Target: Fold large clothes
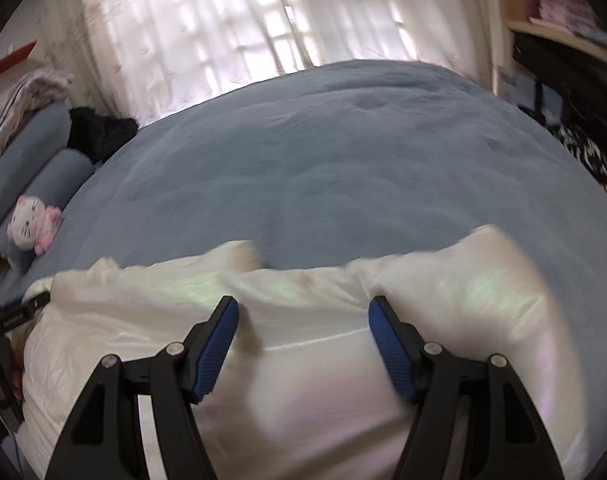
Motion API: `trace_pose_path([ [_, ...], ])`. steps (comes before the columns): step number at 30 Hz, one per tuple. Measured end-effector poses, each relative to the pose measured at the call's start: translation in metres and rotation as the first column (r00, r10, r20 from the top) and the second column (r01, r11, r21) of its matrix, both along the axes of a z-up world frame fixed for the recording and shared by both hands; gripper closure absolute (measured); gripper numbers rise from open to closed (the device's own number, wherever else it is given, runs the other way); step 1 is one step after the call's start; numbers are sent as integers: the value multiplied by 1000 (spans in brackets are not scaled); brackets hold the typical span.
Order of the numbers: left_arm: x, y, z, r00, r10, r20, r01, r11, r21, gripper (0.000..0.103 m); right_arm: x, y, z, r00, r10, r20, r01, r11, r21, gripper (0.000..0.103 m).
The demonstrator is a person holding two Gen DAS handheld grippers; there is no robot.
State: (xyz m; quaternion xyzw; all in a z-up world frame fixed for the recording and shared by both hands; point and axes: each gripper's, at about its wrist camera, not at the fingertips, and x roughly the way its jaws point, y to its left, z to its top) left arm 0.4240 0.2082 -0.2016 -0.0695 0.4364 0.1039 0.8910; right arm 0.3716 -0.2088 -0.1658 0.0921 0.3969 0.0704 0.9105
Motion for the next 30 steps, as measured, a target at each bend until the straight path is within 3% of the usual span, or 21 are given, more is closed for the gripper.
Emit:
trace_pose_path([
  [2,-2,5,-7,1000,5,2,-5,999,-40,12,1,-12,-4,1000,-10,-12,11,1000,8,36],
  [6,-1,-1,-15,1000,2,7,-2,1000,-19,11,2,-36,-11,998,-53,-34,54,998,38,36],
  [11,0,6,-23,1000,13,10,-13,998,-55,9,-1,-61,-23,994,-98,-46,104,982,155,36],
  [18,-3,4,-24,1000,20,10,-19,998,-56,9,-1,-63,-27,994,-96,-51,103,982,161,36],
  [22,-4,-1,-20,1000,23,-3,-23,1000,-12,9,0,-57,-22,993,-98,-67,105,989,105,36],
  [27,-11,-2,-3,1000,21,-2,-21,993,120,9,-18,-62,-6,989,-136,-57,134,990,-34,34],
  [30,-26,2,12,1000,17,22,-21,987,160,9,-36,-75,4,987,-157,-43,156,987,-30,34],
])
